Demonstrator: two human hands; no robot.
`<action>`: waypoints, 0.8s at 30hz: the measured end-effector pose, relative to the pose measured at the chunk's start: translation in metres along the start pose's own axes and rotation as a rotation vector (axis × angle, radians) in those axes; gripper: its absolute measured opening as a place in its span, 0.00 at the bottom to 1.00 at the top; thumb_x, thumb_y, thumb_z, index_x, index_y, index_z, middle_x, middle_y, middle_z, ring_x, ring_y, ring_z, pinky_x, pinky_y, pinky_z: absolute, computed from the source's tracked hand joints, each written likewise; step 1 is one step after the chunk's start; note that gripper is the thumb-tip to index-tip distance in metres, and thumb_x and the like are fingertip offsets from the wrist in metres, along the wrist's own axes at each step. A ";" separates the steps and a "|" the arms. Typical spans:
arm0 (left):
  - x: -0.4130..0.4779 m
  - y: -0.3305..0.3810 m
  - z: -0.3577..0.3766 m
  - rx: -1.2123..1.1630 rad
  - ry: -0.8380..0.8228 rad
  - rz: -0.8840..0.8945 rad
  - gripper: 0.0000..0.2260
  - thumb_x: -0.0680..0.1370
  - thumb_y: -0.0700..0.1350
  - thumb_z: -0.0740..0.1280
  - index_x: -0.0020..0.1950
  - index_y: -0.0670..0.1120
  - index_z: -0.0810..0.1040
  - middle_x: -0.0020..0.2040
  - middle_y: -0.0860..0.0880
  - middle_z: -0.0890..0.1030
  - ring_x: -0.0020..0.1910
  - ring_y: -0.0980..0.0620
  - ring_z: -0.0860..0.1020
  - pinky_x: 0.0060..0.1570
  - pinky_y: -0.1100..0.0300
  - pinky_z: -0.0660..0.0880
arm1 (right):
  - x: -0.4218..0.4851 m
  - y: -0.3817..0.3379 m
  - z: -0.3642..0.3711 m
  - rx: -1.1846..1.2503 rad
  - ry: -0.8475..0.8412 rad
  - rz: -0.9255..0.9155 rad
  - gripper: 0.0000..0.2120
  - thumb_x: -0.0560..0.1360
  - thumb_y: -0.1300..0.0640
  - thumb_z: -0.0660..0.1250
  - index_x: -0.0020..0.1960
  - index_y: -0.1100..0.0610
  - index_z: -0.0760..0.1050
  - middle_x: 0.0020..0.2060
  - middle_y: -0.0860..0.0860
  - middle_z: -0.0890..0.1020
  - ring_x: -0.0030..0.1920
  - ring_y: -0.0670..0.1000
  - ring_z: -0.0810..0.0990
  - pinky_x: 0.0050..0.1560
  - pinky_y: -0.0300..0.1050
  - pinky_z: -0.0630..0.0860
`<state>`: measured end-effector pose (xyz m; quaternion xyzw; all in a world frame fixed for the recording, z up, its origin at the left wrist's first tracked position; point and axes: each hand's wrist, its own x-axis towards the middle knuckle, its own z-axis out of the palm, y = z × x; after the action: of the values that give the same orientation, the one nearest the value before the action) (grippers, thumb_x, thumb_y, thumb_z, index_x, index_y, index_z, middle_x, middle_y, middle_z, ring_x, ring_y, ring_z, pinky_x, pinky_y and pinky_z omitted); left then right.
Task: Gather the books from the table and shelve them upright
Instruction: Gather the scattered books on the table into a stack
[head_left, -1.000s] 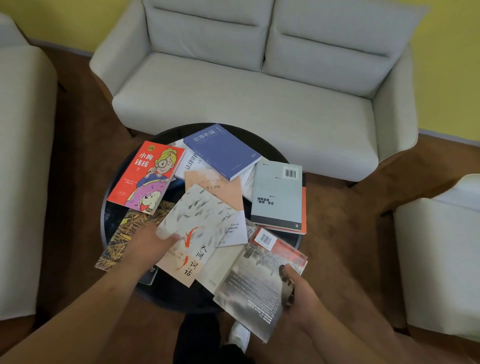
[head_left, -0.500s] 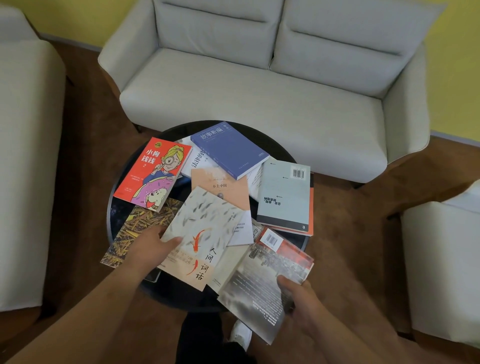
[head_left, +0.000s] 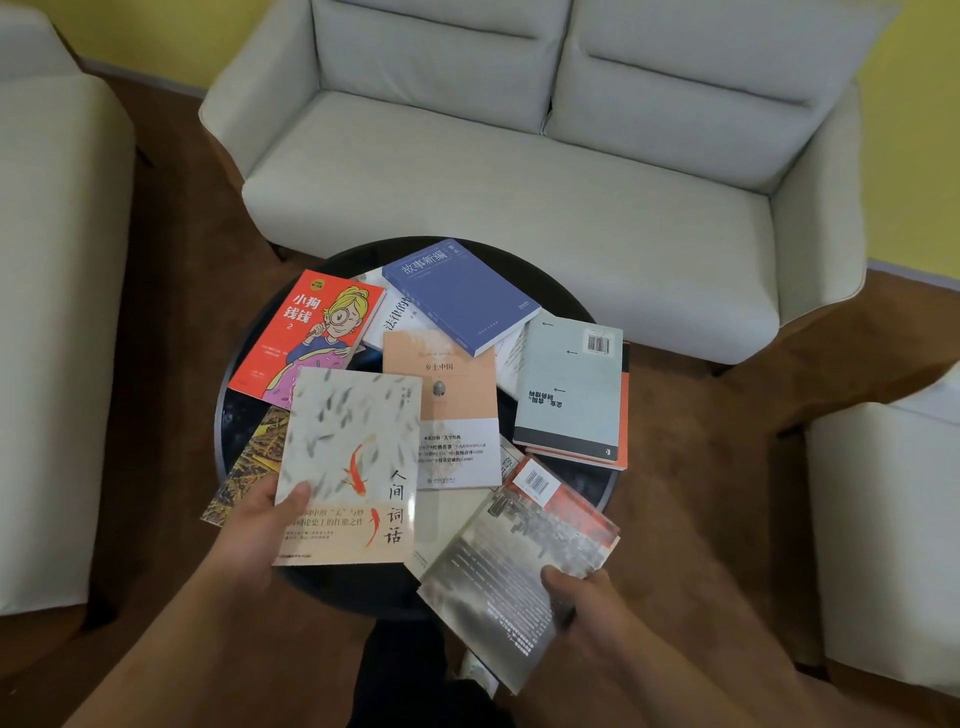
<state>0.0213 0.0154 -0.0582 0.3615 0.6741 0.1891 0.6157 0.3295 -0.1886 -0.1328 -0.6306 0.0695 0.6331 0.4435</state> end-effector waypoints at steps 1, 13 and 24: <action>-0.002 -0.001 -0.001 -0.007 0.007 -0.003 0.10 0.81 0.44 0.66 0.62 0.45 0.76 0.52 0.39 0.84 0.50 0.34 0.83 0.56 0.35 0.78 | -0.001 0.002 0.001 0.013 0.001 0.001 0.14 0.80 0.71 0.65 0.65 0.64 0.73 0.47 0.60 0.87 0.45 0.59 0.88 0.44 0.56 0.84; 0.000 -0.017 -0.006 -0.018 0.018 -0.038 0.12 0.81 0.45 0.66 0.64 0.46 0.77 0.52 0.40 0.85 0.49 0.36 0.84 0.54 0.35 0.79 | -0.004 -0.020 0.002 -0.116 0.358 -0.069 0.24 0.76 0.50 0.73 0.67 0.59 0.70 0.58 0.61 0.82 0.53 0.63 0.84 0.44 0.55 0.82; -0.001 -0.019 -0.016 -0.018 0.075 -0.020 0.11 0.81 0.45 0.67 0.63 0.46 0.76 0.50 0.42 0.85 0.47 0.40 0.84 0.50 0.41 0.81 | -0.021 -0.109 0.131 -0.935 0.092 -0.482 0.19 0.80 0.57 0.65 0.71 0.56 0.71 0.56 0.48 0.76 0.51 0.50 0.79 0.40 0.40 0.77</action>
<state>0.0011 0.0054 -0.0679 0.3418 0.6986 0.2021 0.5952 0.2998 -0.0482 -0.0375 -0.7864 -0.3480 0.4482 0.2443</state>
